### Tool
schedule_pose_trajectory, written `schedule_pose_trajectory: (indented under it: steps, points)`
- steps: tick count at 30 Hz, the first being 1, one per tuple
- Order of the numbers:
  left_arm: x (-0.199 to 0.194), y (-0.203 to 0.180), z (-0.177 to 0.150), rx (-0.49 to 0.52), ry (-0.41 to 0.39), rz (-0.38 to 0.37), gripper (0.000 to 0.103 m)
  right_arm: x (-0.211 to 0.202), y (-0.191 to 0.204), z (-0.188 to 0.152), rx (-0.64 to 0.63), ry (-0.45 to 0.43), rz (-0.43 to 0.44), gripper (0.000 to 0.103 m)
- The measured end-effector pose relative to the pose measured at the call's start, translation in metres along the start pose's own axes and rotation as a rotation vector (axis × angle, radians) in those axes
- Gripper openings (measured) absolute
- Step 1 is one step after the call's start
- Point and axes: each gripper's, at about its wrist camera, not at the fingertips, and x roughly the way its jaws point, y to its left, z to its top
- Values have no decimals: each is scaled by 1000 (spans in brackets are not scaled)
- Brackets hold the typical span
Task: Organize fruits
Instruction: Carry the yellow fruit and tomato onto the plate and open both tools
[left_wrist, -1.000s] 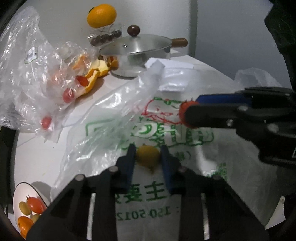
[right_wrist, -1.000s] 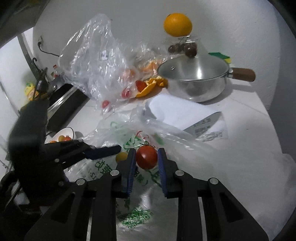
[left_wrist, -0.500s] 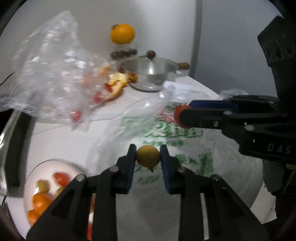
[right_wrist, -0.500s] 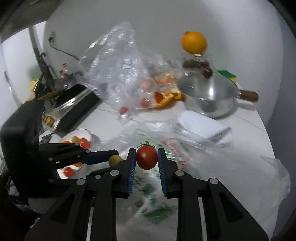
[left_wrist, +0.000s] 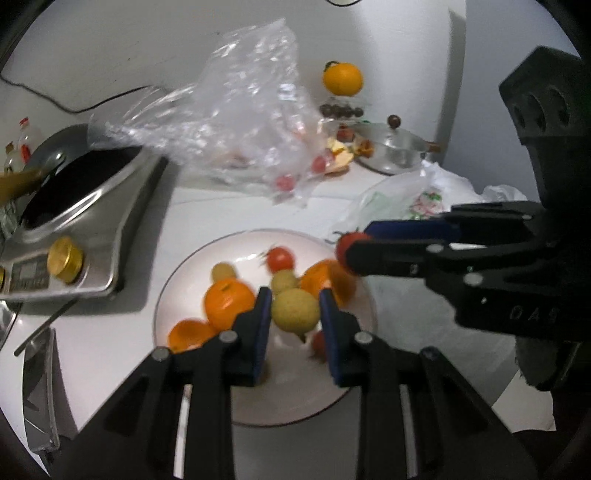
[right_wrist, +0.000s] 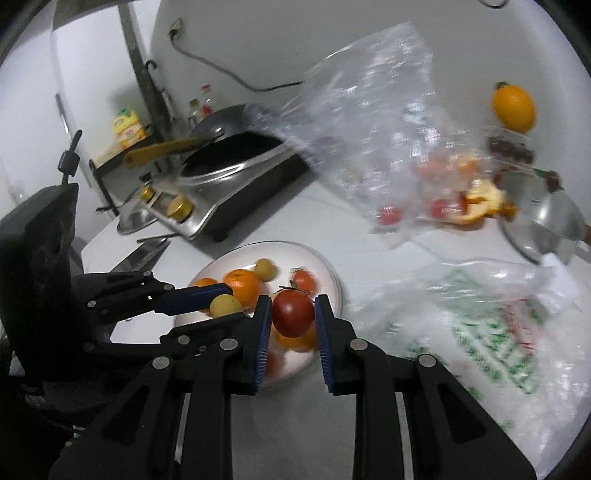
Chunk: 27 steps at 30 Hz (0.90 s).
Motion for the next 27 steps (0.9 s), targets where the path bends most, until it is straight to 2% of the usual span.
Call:
schedule_pose_trajectory:
  steps: [6, 13, 15, 18, 20, 21, 23, 27]
  points:
    - [1, 27, -13, -46, 8, -13, 27, 34, 30, 5, -21, 46, 9, 25]
    - [-1, 38, -19, -78, 20, -13, 29, 53, 40, 5, -26, 98, -16, 26]
    - [-2, 40, -19, -83, 17, -7, 34, 55, 42, 5, -30, 107, -21, 26]
    - [-7, 41, -19, -86, 10, 14, 38, 52, 44, 7, -35, 104, -36, 26]
    - [-13, 41, -19, -93, 1, 21, 52, 47, 45, 8, -42, 94, -58, 27]
    - [-17, 41, -19, -100, -10, 21, 53, 44, 46, 8, -44, 84, -66, 28]
    - [-24, 39, -17, -101, -26, 22, 54, 35, 45, 9, -48, 69, -88, 36]
    - [-40, 28, -12, -105, -62, 27, 56, 9, 40, 10, -42, 27, -141, 40]
